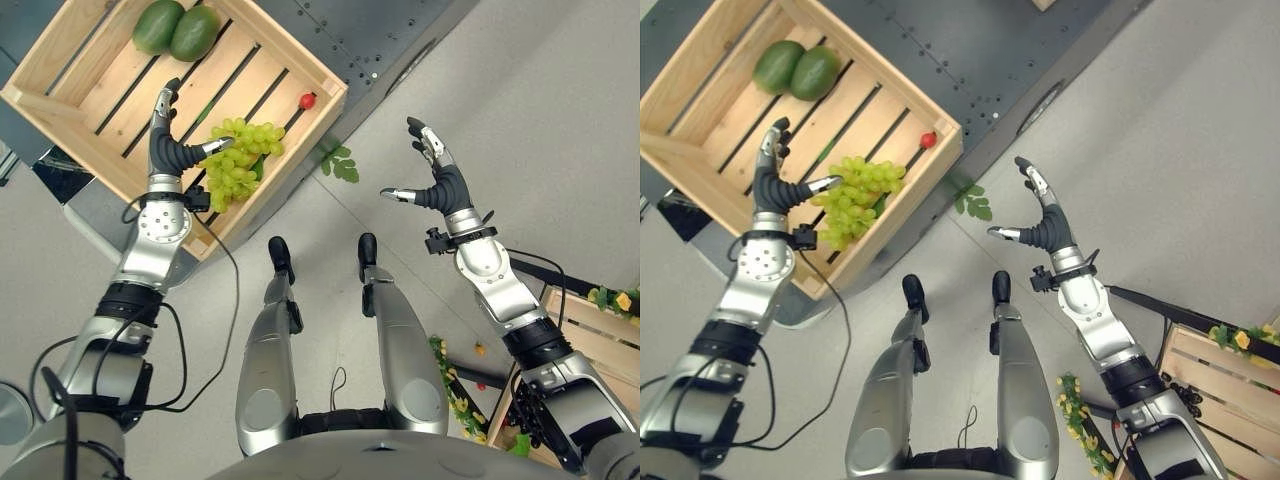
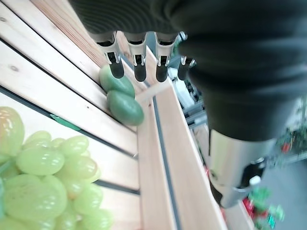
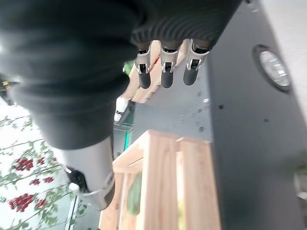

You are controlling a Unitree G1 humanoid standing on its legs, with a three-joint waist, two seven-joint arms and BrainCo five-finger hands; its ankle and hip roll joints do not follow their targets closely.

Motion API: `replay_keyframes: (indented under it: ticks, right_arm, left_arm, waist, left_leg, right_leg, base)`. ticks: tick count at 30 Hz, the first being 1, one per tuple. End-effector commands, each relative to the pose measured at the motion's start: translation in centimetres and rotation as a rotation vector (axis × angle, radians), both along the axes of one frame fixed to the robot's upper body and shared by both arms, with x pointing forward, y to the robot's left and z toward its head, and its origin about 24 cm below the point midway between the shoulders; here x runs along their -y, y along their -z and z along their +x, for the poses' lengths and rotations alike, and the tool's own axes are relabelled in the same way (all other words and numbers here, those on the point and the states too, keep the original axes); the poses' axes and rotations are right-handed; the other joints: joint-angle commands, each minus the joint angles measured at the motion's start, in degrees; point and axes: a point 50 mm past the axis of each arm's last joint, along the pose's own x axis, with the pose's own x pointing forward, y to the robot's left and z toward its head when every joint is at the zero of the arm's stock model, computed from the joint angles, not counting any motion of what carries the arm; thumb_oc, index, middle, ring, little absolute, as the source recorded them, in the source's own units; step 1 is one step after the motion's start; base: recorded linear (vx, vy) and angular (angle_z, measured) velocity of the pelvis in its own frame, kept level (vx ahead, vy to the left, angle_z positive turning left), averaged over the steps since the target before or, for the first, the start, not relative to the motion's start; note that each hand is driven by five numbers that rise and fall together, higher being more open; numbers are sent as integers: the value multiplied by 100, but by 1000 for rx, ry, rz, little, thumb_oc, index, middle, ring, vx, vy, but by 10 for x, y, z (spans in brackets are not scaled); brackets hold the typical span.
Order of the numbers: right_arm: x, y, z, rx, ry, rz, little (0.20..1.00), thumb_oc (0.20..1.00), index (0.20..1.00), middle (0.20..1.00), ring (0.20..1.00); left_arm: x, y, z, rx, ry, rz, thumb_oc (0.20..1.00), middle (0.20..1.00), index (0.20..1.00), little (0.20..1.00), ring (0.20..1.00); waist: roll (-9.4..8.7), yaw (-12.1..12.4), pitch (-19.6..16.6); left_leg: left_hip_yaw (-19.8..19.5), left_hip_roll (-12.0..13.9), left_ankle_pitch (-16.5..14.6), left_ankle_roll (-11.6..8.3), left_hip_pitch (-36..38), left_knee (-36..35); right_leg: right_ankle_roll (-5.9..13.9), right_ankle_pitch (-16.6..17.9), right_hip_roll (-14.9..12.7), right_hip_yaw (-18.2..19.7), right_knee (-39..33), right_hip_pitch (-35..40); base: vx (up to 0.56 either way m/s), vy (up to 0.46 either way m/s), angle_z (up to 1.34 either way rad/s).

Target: Pick up the fruits from the basket on one side to the basket on the other side

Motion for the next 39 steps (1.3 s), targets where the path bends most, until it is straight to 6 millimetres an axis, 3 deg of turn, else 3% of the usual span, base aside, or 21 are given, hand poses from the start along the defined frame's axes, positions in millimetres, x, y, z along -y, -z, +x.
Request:
replay_keyframes:
  ticks: [1, 6, 7, 13, 19, 32, 39]
  right_arm:
    - [3, -27, -13, 141, -67, 74, 1000, 1000, 1000, 1000, 1000]
    - [9, -21, -15, 115, -60, 87, 1000, 1000, 1000, 1000, 1000]
    - [7, -21, -15, 114, -71, 90, 1000, 1000, 1000, 1000, 1000]
    - [5, -23, -16, 118, -88, 85, 1000, 1000, 1000, 1000, 1000]
    - [6, -19, -17, 102, -81, 108, 1000, 1000, 1000, 1000, 1000]
    - [12, -11, -20, 77, -57, 112, 1000, 1000, 1000, 1000, 1000]
    - [10, -10, -22, 75, -71, 126, 1000, 1000, 1000, 1000, 1000]
  left_arm:
    - [-12, -58, 7, 112, -10, 166, 1000, 1000, 1000, 1000, 1000]
    - [-13, -70, 19, 7, 21, 316, 1000, 1000, 1000, 1000, 1000]
    - [-25, -62, 25, -84, -30, 333, 1000, 1000, 1000, 1000, 1000]
    - [-47, -38, 32, -330, -115, 497, 1000, 1000, 1000, 1000, 1000]
    - [-61, -15, 28, -462, -137, 495, 1000, 1000, 1000, 1000, 1000]
    - [-54, 12, 27, -522, -125, 481, 1000, 1000, 1000, 1000, 1000]
    - [-63, 7, 29, -526, -221, 572, 1000, 1000, 1000, 1000, 1000]
  waist:
    - [-110, -46, -126]
    - [-56, -185, -126]
    - [-82, -242, -126]
    - [-126, -298, -126]
    - [-133, -313, -126]
    - [-96, -300, -126]
    - [-126, -324, -126]
  left_leg:
    - [74, -162, -850, -194, 206, 687]
    - [132, -140, -778, -243, 57, 639]
    - [187, -117, -767, -253, -10, 636]
    - [292, -48, -784, -265, -241, 723]
    - [282, 12, -817, -263, -454, 872]
    - [162, -29, -877, -250, -700, 995]
    - [138, -47, -858, -248, -802, 983]
  right_leg:
    - [785, 745, -285, 41, -1038, 480]
    - [779, 790, -248, 61, -1125, 324]
    - [800, 830, -218, 108, -1141, 233]
    - [818, 875, -176, 200, -1112, -48]
    - [799, 827, -146, 196, -947, -284]
    - [747, 730, -210, 140, -736, -527]
    - [738, 746, -224, 123, -763, -608]
  base:
    - [-29, -34, -7]
    - [-2, -17, -6]
    - [-35, 10, -4]
    - [-11, -2, -13]
    - [3, -9, -6]
    - [-5, -8, 1]
    - [0, 0, 0]
